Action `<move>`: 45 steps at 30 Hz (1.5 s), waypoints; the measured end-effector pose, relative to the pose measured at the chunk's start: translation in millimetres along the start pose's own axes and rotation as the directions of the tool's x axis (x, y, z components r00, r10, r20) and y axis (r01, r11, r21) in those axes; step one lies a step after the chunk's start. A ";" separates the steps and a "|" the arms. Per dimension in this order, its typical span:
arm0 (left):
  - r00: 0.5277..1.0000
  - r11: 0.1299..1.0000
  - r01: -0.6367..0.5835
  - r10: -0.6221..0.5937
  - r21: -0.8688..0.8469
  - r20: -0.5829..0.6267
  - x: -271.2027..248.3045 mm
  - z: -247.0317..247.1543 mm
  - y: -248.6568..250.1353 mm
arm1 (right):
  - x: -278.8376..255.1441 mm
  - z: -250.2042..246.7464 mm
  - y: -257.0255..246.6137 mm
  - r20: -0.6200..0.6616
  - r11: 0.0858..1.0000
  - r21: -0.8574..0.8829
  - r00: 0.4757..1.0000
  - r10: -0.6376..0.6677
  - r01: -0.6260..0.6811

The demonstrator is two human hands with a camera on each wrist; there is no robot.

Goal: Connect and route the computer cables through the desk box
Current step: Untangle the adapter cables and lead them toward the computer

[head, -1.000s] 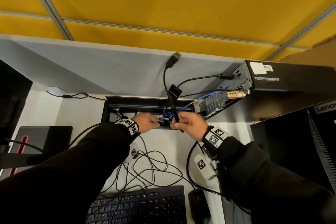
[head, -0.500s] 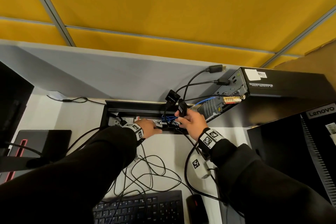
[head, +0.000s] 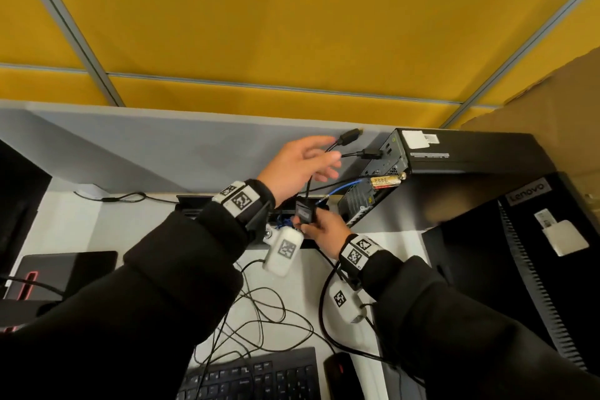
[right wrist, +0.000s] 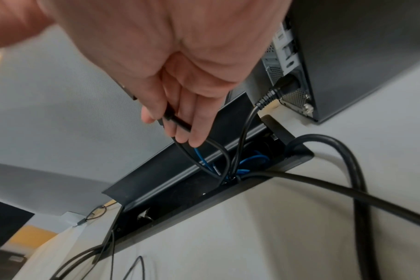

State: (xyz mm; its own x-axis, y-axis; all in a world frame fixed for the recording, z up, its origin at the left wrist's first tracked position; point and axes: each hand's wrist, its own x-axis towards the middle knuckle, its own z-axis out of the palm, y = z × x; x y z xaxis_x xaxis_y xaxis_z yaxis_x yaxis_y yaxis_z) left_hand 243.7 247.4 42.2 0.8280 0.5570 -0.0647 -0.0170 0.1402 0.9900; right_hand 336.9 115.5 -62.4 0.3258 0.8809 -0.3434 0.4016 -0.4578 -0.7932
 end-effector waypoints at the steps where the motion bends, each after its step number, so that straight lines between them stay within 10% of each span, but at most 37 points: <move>1: 1.000 1.000 0.001 -0.001 -0.006 -0.003 5.9 7.3 5.0 | -1.4 -1.5 -1.3 -0.005 1.000 -0.023 1.000 0.006 -0.006; 8: 1.000 0.976 -0.017 0.020 0.218 -0.013 18.5 26.6 2.8 | -23.2 -21.6 -18.4 -0.132 0.975 -0.215 0.991 0.030 -0.059; 12: 0.999 0.985 0.016 -0.008 0.175 -0.043 14.7 30.3 10.3 | -66.1 -47.1 -56.5 -0.289 0.960 -0.264 0.941 -0.175 0.097; 16: 0.994 0.993 0.043 -0.032 0.109 -0.101 15.6 33.9 19.1 | -100.9 -74.3 -103.0 -0.526 0.877 -0.304 0.702 -0.480 0.372; 20: 0.990 0.996 0.056 -0.046 0.068 -0.134 18.6 41.1 20.4 | -94.9 -112.5 -111.7 -0.686 0.849 -0.464 0.503 -0.525 0.254; 26: 0.987 0.998 0.043 -0.035 0.049 -0.157 25.8 54.7 19.8 | -69.2 -125.7 -73.3 -0.643 0.809 -0.568 0.696 -0.321 -0.151; 45: 0.987 0.994 0.057 -0.042 0.090 -0.156 37.9 58.9 11.8 | -64.0 -118.4 -69.8 -0.667 0.776 -0.607 0.639 -0.383 -0.169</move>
State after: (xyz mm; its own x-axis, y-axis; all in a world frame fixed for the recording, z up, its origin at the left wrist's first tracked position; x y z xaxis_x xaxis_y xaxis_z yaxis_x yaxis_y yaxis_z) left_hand 307.8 222.0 58.8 0.7304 0.6715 -0.1250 0.0802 0.0975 0.9920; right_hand 389.4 76.8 74.5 0.6254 0.6580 0.4194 0.7766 -0.5773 -0.2522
